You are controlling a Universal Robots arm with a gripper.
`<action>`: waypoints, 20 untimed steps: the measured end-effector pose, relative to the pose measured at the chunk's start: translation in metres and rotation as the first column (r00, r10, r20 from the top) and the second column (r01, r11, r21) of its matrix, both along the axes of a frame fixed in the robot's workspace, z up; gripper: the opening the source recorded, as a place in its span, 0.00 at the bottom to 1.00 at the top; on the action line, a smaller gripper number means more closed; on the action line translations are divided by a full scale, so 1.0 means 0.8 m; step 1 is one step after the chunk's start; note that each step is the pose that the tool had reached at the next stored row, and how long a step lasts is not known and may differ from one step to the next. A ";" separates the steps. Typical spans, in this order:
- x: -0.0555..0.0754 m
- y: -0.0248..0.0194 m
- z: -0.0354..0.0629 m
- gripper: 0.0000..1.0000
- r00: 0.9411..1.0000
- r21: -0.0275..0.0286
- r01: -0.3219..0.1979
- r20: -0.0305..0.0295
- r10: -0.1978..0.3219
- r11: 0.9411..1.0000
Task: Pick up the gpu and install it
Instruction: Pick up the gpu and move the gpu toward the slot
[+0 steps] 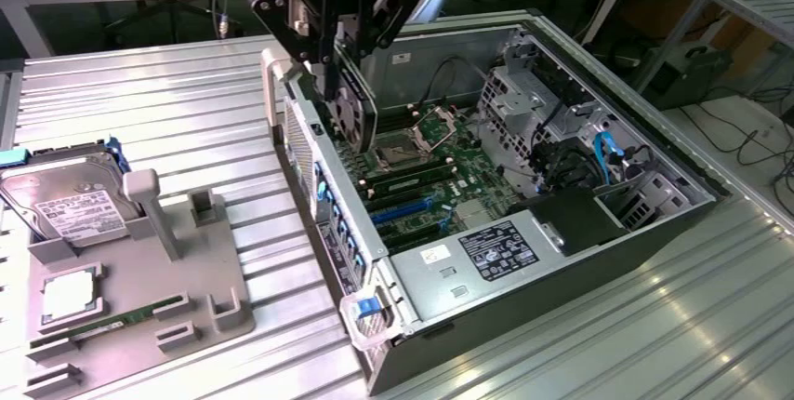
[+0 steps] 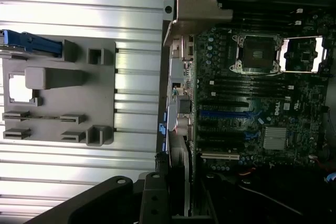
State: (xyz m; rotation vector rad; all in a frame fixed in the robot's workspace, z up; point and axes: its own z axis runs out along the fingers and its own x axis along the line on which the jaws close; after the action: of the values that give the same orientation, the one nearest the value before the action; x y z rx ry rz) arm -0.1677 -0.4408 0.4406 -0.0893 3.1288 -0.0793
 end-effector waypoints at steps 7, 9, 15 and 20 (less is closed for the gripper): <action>0.009 0.0000 0.000 0.27 1.000 0.000 -0.002 0.000 0.002 1.000; 0.012 0.0000 -0.001 0.27 1.000 0.000 -0.003 0.001 0.003 1.000; 0.021 0.0000 -0.001 0.27 1.000 0.000 -0.005 0.002 0.005 1.000; 0.028 0.0000 -0.002 0.27 1.000 0.000 -0.006 0.004 0.006 1.000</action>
State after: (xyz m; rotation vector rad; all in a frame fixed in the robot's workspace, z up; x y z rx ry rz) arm -0.1455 -0.4408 0.4393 -0.0984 3.1247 -0.0791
